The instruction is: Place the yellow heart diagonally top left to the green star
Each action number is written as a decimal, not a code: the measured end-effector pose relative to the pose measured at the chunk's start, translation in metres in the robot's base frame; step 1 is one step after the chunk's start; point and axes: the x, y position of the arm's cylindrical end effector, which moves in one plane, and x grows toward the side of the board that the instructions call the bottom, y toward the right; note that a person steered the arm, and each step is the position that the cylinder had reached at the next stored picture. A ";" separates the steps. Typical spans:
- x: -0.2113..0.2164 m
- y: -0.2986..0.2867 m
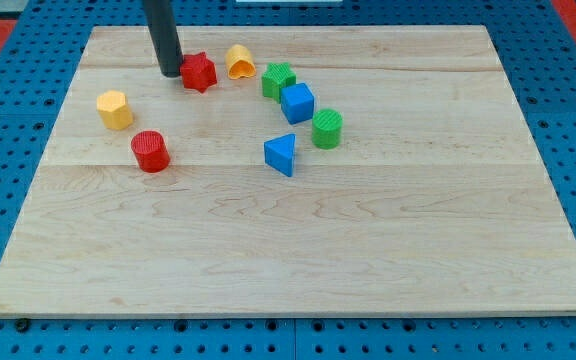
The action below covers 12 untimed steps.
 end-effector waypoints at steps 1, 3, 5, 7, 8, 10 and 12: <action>-0.004 0.003; -0.031 0.065; -0.030 0.112; -0.011 0.115; -0.011 0.088; 0.036 0.107; 0.057 0.176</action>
